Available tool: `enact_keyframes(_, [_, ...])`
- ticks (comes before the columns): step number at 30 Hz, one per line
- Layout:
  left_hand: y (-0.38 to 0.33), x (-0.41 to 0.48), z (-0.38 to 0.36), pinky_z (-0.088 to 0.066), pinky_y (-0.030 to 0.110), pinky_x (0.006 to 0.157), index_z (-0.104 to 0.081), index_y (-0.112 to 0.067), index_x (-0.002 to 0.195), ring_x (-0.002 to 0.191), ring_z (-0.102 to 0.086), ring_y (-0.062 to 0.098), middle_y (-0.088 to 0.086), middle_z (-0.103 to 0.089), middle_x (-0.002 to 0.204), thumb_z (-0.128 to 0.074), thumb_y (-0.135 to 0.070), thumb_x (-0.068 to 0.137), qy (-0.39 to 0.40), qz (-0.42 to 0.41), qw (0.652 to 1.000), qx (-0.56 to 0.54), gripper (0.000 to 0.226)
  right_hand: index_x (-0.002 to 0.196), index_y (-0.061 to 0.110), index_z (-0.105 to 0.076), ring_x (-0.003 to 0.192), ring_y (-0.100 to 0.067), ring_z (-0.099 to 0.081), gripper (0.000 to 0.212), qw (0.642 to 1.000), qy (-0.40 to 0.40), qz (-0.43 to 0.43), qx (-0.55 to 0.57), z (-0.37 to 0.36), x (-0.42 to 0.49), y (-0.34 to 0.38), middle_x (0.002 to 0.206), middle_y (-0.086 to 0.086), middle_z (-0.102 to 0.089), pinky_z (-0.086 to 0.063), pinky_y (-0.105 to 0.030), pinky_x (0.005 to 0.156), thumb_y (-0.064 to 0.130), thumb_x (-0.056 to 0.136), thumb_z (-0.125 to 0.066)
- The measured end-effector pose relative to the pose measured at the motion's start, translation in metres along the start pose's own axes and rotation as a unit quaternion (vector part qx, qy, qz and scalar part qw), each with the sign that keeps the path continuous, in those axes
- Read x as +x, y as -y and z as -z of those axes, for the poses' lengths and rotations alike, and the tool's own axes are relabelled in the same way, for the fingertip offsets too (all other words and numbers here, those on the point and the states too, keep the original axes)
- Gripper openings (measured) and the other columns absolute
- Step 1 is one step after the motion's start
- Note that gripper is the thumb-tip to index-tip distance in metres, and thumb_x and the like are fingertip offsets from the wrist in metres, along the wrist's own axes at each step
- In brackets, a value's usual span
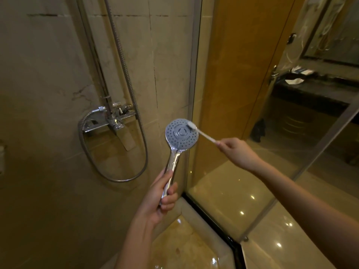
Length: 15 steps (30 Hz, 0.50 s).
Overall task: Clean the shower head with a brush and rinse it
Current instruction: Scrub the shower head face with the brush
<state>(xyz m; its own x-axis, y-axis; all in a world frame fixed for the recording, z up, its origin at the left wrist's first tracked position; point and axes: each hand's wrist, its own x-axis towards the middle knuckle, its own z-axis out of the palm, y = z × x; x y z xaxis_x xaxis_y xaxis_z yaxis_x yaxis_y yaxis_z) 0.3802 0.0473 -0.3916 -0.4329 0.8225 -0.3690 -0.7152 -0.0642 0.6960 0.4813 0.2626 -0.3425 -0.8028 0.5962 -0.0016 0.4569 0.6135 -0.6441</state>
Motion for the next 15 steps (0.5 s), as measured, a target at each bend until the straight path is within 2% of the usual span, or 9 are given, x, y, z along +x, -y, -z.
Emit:
enact_keyframes(3, [0.002, 0.003, 0.004, -0.015, 0.008, 0.021, -0.035, -0.02, 0.071, 0.02, -0.022, 0.0, 0.001, -0.032, 0.032, -0.047, -0.034, 0.085, 0.003, 0.051, 0.998, -0.03, 0.023, 0.077, 0.006, -0.059, 0.058, -0.017, -0.05, 0.043, 0.998, 0.041, 0.013, -0.051, -0.012, -0.008, -0.001, 0.063, -0.001, -0.052, -0.048, -0.041, 0.061, 0.04, 0.098, -0.043])
enact_keyframes(6, [0.003, 0.005, 0.005, -0.015, 0.009, 0.02, -0.026, -0.021, 0.068, 0.018, -0.023, 0.001, 0.002, -0.03, 0.029, -0.043, -0.035, 0.091, 0.002, 0.075, 0.996, -0.039, 0.032, 0.076, 0.005, -0.057, 0.058, -0.019, -0.05, 0.047, 0.999, -0.005, -0.009, -0.036, -0.011, -0.002, -0.006, 0.063, -0.002, -0.053, -0.051, -0.051, 0.069, 0.044, 0.097, -0.042])
enact_keyframes(10, [-0.001, 0.003, 0.003, -0.015, 0.01, 0.018, -0.032, -0.016, 0.057, 0.016, -0.023, 0.002, -0.002, -0.027, 0.027, -0.035, -0.041, 0.096, 0.017, 0.091, 0.992, -0.08, 0.047, 0.073, 0.014, -0.058, 0.059, -0.018, -0.052, 0.041, 0.997, 0.052, 0.011, -0.052, -0.022, -0.011, 0.0, 0.064, 0.0, -0.054, -0.051, -0.046, 0.066, 0.043, 0.098, -0.043])
enact_keyframes(13, [-0.005, 0.004, -0.001, -0.015, 0.011, 0.018, -0.032, -0.014, 0.053, 0.016, -0.024, 0.003, -0.002, -0.028, 0.027, -0.034, -0.041, 0.096, 0.03, 0.098, 0.991, -0.09, 0.051, 0.071, 0.008, -0.055, 0.059, -0.018, -0.05, 0.046, 1.0, 0.011, 0.002, -0.008, -0.02, -0.004, -0.003, 0.062, -0.001, -0.052, -0.049, -0.047, 0.065, 0.043, 0.097, -0.043])
enact_keyframes(15, [-0.006, 0.004, -0.002, -0.015, 0.01, 0.019, -0.032, -0.014, 0.053, 0.016, -0.024, 0.004, -0.003, -0.029, 0.027, -0.036, -0.04, 0.094, 0.032, 0.098, 0.99, -0.099, 0.049, 0.072, 0.009, -0.056, 0.06, -0.02, -0.052, 0.046, 1.0, 0.027, 0.005, -0.012, -0.028, -0.006, 0.0, 0.064, -0.004, -0.054, -0.048, -0.045, 0.064, 0.045, 0.097, -0.043])
